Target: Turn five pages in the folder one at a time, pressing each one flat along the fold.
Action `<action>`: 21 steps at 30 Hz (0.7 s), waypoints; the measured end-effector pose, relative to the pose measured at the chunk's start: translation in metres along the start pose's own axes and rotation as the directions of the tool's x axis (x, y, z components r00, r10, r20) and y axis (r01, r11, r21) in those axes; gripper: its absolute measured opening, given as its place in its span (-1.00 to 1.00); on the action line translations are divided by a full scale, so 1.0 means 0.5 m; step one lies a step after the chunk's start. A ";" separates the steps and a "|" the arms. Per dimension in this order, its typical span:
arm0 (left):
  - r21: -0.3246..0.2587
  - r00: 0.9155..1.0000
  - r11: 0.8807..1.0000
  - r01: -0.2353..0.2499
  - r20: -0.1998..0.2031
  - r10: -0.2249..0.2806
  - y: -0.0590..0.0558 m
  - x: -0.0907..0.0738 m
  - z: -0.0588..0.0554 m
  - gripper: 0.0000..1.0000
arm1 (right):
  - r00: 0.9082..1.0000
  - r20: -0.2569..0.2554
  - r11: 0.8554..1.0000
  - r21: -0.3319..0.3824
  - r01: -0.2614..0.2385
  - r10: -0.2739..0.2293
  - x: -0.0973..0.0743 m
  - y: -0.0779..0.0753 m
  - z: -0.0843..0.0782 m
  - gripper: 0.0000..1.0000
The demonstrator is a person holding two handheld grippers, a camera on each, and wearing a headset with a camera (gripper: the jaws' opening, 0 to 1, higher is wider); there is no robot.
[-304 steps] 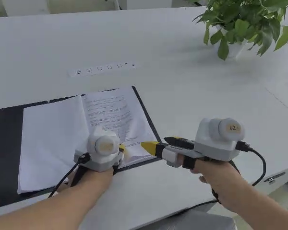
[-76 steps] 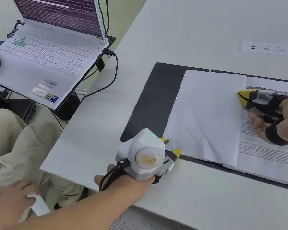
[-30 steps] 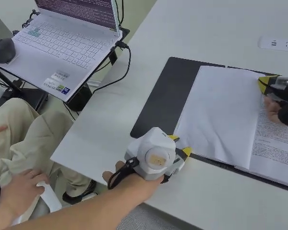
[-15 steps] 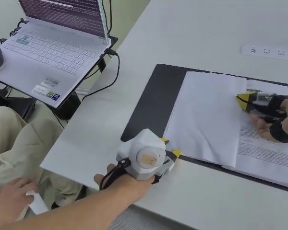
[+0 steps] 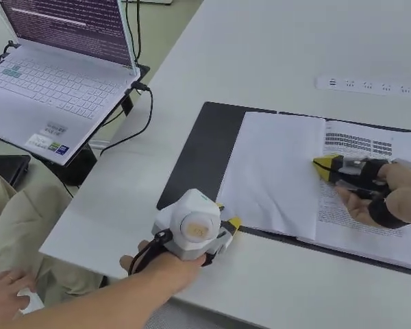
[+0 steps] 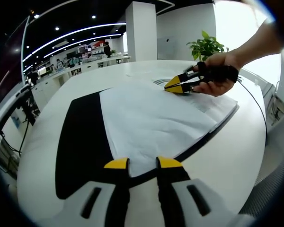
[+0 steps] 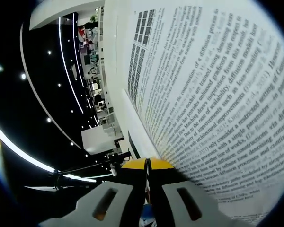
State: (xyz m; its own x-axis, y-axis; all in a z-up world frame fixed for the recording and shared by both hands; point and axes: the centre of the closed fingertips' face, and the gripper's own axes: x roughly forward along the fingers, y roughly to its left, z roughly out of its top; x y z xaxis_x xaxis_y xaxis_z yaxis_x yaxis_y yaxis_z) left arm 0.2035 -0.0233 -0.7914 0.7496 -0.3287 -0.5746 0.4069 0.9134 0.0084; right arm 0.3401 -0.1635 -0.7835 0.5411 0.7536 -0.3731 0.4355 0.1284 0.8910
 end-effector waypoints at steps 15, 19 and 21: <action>0.005 1.000 1.000 0.002 -0.007 -0.002 -0.004 -0.003 0.003 -0.59 | 1.000 -0.028 1.000 0.006 0.009 -0.009 -0.038 -0.027 -0.064 -1.00; 0.005 1.000 1.000 0.002 -0.009 -0.002 -0.005 -0.004 0.004 -0.59 | 0.999 -0.030 1.000 0.006 0.011 -0.010 -0.042 -0.035 -0.066 -1.00; 0.005 1.000 1.000 0.002 -0.008 -0.002 -0.005 -0.004 0.004 -0.59 | 0.999 -0.035 1.000 0.007 0.013 -0.013 -0.044 -0.039 -0.067 -1.00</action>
State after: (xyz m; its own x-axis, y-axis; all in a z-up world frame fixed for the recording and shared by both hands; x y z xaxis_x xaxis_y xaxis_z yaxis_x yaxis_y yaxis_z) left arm 0.2019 -0.0254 -0.7886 0.7446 -0.3281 -0.5813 0.4106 0.9117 0.0114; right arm 0.2955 -0.1610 -0.7842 0.5102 0.7739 -0.3751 0.4477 0.1334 0.8842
